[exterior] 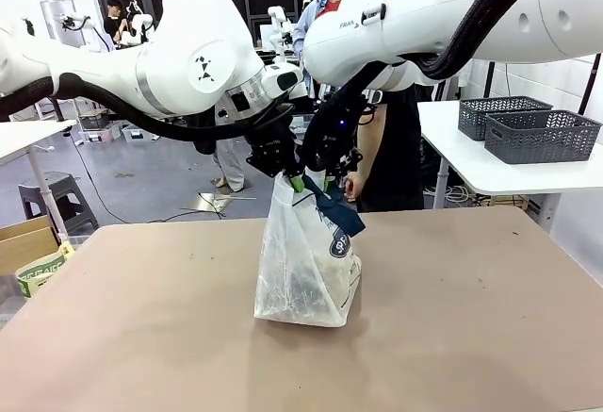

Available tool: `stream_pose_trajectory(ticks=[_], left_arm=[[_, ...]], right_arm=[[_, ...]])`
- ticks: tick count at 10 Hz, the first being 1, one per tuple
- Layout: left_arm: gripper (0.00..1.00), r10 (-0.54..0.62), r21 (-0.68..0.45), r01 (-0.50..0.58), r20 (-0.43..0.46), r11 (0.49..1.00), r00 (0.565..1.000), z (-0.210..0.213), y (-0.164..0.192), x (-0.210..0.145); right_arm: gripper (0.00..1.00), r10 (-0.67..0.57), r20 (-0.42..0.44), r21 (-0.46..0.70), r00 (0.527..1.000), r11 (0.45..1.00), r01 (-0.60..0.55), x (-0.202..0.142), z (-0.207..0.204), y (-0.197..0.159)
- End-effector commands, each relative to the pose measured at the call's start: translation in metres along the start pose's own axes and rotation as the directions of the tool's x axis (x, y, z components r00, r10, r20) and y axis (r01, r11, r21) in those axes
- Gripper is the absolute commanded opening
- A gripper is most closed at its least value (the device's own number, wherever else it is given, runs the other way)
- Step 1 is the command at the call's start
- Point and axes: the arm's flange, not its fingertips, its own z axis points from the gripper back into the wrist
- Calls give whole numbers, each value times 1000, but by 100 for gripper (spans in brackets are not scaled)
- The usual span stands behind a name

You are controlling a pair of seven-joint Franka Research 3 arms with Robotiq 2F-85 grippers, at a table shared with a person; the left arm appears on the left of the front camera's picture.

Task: Transfer purchased items from the store into the shopping bag.
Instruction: Move the Reusable shopping bag to the right side of the table.

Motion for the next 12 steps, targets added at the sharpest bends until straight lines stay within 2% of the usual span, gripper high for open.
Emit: stream_pose_trajectory(ticks=[1, 3, 7, 9, 12], left_arm=[[0, 5, -5, -5, -2, 1000, 1000, 0, 0, 0], [0, 5, -5, -5, -2, 1000, 1000, 0, 0, 0], [0, 5, -5, -5, -2, 1000, 1000, 0, 0, 0], [0, 5, -5, -5, -2, 1000, 1000, 0, 0, 0], [0, 5, -5, -5, -2, 1000, 1000, 0, 0, 0]], right_arm=[[60, 17, 9, 67, 1000, 998, -18, 2, 8, -11], [100, 14, 48, 104, 999, 994, -19, 1, 18, -22], [100, -24, 99, 206, 995, 978, 3, 7, 46, -56], [100, 29, 136, 232, 990, 971, -61, 8, 63, -69], [100, 222, 133, 243, 966, 937, -249, 1, 87, -94]])
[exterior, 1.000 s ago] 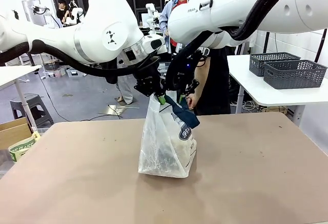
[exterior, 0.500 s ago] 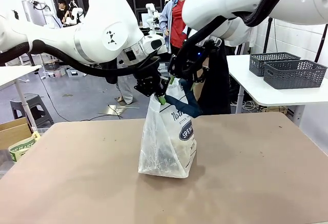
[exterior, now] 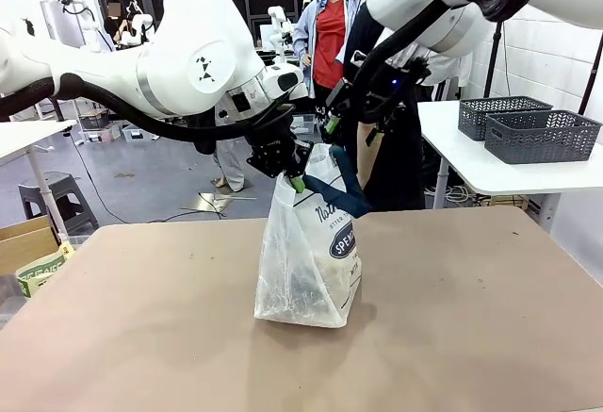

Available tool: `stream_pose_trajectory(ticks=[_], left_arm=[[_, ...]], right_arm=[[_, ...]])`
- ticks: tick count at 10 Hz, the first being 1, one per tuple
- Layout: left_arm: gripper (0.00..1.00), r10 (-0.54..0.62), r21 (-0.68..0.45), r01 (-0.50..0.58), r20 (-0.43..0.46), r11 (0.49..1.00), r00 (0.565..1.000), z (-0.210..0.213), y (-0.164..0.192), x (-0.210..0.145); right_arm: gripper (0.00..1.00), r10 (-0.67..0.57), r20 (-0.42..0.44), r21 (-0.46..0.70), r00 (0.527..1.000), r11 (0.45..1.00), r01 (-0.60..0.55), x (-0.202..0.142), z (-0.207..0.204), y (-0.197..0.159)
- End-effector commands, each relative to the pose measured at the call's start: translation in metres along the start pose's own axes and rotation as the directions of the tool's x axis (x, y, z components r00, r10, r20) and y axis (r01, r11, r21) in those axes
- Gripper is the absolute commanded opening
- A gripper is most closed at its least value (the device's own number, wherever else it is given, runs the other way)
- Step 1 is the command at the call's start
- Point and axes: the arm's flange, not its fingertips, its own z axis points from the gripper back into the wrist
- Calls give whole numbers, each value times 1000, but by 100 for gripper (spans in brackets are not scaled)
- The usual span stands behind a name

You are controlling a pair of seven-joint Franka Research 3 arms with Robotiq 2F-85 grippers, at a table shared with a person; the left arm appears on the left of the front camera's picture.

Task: Transfer purchased items from the store into the shopping bag.
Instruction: Move the Reusable shopping bag to the right side of the table.

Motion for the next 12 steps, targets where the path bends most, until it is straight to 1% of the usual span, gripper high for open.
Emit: stream_pose_trajectory(ticks=[1, 2, 3, 4, 5, 6, 7, 8, 9, 11, 12], left_arm=[[0, 5, -4, -5, 0, 1000, 1000, 1, 1, 0], [0, 5, -4, -5, 0, 1000, 1000, 1, 1, 0], [0, 5, -4, -5, 0, 1000, 1000, 1, 1, 0], [0, 5, -4, -5, 0, 1000, 1000, 1, 1, 0], [0, 5, -4, -5, 0, 1000, 1000, 1, 1, 0], [0, 5, -4, -5, 0, 1000, 1000, 1, 1, 0], [0, 5, -4, -5, 0, 1000, 1000, 1, 1, 0], [0, 5, -4, -5, 0, 1000, 1000, 1, 1, 0], [0, 5, -4, -5, 0, 1000, 1000, 1, 1, 0], [0, 5, -4, -5, 0, 1000, 1000, 1, 1, 0], [0, 5, -4, -5, 0, 1000, 1000, 1, 1, 0]], right_arm=[[100, 189, -46, 73, 981, 980, -186, -25, 11, -23], [100, 281, -34, 79, 959, 958, -277, -33, 17, -32], [100, 386, 8, 85, 922, 919, -386, -44, 23, -40], [100, 480, 34, 112, 877, 870, -480, -54, 28, -46], [100, 535, 88, 117, 840, 832, -542, -65, 34, -54], [100, 558, 162, 120, 814, 808, -577, -74, 40, -62], [100, 576, 216, 116, 788, 786, -607, -83, 45, -71], [100, 592, 228, 119, 773, 771, -625, -92, 50, -83], [100, 602, 214, 110, 769, 767, -632, -99, 50, -92], [100, 654, 233, 70, 720, 727, -683, -115, 52, -107], [100, 638, 231, 67, 735, 743, -666, -116, 51, -114]])
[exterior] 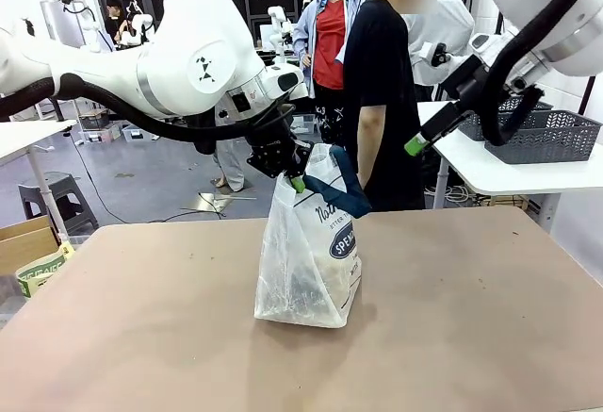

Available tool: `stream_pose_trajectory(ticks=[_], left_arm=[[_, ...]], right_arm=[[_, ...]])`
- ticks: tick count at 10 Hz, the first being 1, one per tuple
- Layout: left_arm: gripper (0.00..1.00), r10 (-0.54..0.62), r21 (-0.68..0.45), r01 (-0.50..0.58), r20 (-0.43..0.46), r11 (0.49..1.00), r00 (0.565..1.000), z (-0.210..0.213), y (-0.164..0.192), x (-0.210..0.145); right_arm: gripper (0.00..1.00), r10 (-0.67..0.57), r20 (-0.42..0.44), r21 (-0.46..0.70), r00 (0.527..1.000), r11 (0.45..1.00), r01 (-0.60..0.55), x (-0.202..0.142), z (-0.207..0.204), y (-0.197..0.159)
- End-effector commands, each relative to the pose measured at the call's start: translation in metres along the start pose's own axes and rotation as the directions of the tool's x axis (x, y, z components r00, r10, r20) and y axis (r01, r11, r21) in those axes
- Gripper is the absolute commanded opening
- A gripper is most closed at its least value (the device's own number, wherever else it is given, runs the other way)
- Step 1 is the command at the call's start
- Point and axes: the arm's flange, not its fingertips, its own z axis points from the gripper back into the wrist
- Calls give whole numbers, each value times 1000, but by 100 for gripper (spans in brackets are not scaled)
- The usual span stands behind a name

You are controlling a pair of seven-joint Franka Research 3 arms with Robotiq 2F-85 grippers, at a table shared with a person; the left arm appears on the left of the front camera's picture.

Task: Transfer purchased items from the store into the shopping bag.
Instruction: Move the Reusable shopping bag to the right side of the table.

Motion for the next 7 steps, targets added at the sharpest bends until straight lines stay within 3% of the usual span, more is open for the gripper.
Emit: stream_pose_trajectory(ticks=[1, 7], left_arm=[[0, 5, -4, -5, 1, 1000, 1000, 1, 1, 0], [0, 5, -4, -5, 1, 1000, 1000, 1, 1, 0]], right_arm=[[100, 6, 24, -18, 1000, 1000, -6, -13, -3, -1], [100, -3, 0, -3, 1000, 1000, 3, -6, 0, -3]])
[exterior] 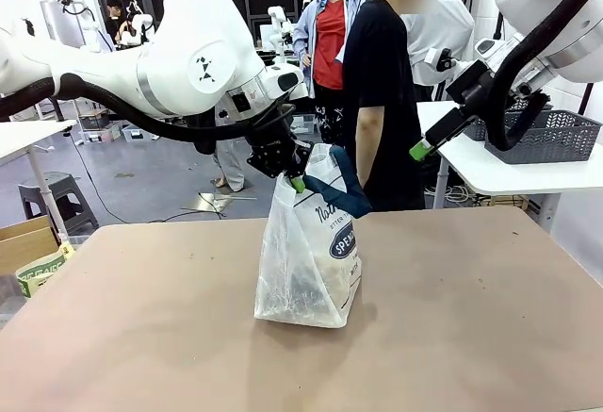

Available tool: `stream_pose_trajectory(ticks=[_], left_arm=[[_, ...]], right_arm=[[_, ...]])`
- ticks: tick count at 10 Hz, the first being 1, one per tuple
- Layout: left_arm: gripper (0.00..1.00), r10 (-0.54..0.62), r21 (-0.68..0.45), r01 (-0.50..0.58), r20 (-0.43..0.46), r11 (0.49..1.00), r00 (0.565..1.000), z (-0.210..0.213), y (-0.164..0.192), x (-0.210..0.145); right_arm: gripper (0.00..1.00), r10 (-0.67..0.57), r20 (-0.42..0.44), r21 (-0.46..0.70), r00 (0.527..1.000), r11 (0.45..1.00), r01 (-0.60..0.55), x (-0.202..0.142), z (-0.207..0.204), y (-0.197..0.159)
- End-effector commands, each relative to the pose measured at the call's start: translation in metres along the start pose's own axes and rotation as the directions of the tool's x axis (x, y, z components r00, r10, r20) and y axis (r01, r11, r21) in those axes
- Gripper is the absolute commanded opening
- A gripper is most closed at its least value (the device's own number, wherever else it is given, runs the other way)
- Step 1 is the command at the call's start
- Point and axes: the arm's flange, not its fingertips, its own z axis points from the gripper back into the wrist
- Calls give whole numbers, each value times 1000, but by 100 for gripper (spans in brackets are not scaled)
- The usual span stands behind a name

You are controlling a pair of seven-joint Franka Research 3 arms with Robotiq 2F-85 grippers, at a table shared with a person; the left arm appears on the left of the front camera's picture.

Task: Transfer purchased items from the store into the shopping bag.
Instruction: Move the Reusable shopping bag to the right side of the table.

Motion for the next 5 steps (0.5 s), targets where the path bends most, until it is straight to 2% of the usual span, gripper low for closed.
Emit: stream_pose_trajectory(ticks=[1, 5], left_arm=[[0, 5, -4, -5, 1, 1000, 1000, 1, 1, 0], [0, 5, -4, -5, 1, 1000, 1000, 1, 1, 0]], right_arm=[[100, 3, -1, 7, 1000, 1000, -3, 2, 1, 1], [100, 3, -1, 7, 1000, 1000, -3, 2, 1, 1]])
